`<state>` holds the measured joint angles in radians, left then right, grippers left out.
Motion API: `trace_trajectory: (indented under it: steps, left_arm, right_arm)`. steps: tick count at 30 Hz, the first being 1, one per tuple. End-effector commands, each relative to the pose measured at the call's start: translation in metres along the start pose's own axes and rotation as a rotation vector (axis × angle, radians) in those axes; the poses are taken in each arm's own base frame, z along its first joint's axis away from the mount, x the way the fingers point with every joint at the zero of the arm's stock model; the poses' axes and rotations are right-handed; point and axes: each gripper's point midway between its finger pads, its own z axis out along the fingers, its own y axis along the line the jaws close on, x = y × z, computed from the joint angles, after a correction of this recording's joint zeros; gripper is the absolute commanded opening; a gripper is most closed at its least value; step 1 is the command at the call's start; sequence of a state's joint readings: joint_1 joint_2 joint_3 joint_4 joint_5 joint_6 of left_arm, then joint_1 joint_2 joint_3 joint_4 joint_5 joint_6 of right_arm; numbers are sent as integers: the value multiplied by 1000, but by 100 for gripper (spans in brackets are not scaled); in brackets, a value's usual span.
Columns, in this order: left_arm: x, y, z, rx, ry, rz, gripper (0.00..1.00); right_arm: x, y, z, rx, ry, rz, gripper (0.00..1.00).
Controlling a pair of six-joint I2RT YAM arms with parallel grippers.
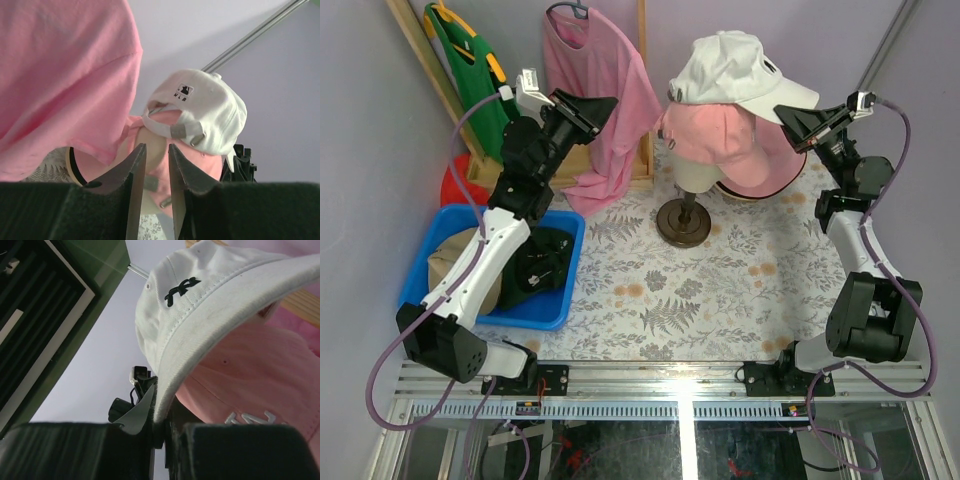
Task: Stack the hats
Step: Stack the hat on the hat.
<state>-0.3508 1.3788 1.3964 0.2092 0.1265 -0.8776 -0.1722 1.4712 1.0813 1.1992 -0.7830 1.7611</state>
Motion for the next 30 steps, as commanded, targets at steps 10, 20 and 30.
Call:
trace_trajectory:
  steps: [10, 20, 30]
  left_arm:
    - [-13, -23, 0, 91, -68, -16, 27]
    - [-9, -19, 5, 91, -65, -57, 30]
    - [2, -13, 15, 82, -34, -82, 32]
  right_arm:
    - [15, 34, -1, -169, 37, -30, 0]
    - [60, 22, 23, -152, 103, 25, 0]
    - [72, 7, 6, -25, 17, -22, 0]
